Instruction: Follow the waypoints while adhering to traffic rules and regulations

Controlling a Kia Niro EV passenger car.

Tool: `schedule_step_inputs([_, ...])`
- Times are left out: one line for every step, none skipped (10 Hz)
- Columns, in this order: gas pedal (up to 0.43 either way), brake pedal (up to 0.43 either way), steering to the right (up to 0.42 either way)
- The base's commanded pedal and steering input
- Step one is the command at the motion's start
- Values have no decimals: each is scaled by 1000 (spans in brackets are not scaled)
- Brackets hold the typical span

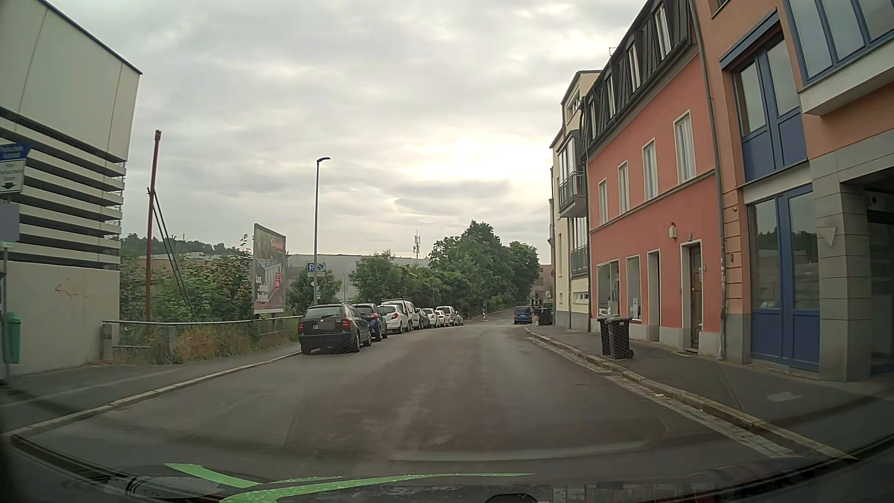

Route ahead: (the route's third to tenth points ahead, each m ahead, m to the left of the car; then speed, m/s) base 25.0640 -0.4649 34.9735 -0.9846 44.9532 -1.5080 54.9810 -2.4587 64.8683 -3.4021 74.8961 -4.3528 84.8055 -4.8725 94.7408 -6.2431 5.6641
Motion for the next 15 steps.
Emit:
schedule_step_inputs([240,0,4])
schedule_step_inputs([228,0,4])
schedule_step_inputs([228,0,3])
schedule_step_inputs([220,0,4])
schedule_step_inputs([197,0,4])
schedule_step_inputs([189,0,5])
schedule_step_inputs([169,0,7])
schedule_step_inputs([169,0,11])
schedule_step_inputs([157,0,12])
schedule_step_inputs([157,0,13])
schedule_step_inputs([157,0,12])
schedule_step_inputs([150,0,13])
schedule_step_inputs([150,0,13])
schedule_step_inputs([150,0,12])
schedule_step_inputs([150,0,12])
